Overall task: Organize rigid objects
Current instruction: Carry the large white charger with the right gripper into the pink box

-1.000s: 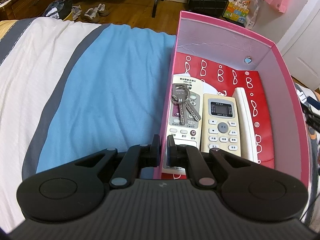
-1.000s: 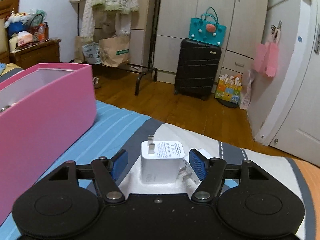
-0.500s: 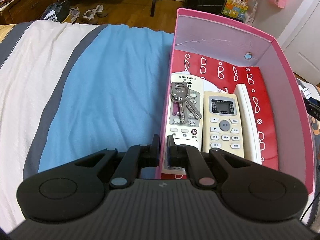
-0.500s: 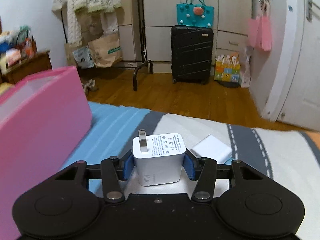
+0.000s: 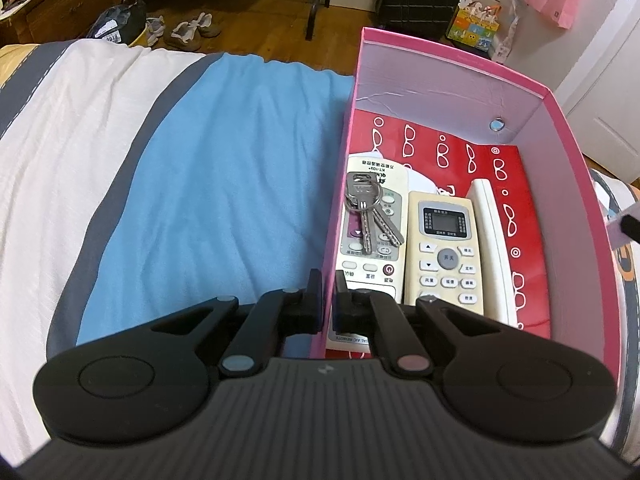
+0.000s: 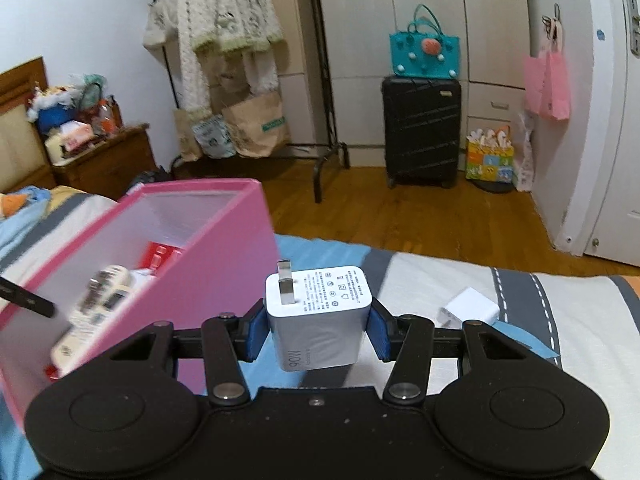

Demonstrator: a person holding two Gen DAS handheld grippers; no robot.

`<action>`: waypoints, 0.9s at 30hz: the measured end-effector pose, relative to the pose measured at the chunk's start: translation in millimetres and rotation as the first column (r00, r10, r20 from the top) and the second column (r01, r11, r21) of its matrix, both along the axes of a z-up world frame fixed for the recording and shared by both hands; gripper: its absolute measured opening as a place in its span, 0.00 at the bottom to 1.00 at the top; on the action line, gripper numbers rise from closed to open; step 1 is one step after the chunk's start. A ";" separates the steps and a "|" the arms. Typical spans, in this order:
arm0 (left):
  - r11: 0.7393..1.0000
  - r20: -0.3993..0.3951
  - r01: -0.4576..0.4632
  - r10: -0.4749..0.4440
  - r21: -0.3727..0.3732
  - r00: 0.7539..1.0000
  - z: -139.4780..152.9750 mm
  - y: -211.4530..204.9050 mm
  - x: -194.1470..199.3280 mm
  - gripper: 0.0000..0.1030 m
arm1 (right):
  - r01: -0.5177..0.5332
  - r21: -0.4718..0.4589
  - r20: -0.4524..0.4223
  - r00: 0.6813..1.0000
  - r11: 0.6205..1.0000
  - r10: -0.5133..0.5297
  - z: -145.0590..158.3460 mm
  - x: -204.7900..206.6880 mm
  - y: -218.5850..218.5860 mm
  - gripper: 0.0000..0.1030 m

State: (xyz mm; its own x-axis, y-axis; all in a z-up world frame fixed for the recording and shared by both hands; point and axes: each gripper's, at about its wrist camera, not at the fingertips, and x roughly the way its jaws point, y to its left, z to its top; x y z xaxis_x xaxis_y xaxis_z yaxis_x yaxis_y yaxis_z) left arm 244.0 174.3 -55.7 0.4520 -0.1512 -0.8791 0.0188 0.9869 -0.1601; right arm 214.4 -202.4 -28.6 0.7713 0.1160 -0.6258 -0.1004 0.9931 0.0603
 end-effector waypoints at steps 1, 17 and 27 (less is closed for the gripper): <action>1.000 0.000 0.001 -0.001 0.000 1.000 0.1 0.2 -0.2 0.04 | 0.002 0.006 0.007 1.000 1.000 -0.002 4.2 -5.7 1.9 0.54; 0.999 -0.008 -0.011 0.011 -0.042 1.000 -2.5 8.1 2.1 0.05 | -0.234 0.062 0.041 0.972 0.970 0.232 58.9 -74.6 91.5 0.54; 0.998 -0.009 -0.005 0.004 -0.062 1.000 -3.6 11.7 2.3 0.05 | -0.395 -0.062 -0.205 0.904 0.916 0.376 54.3 -27.0 165.7 0.54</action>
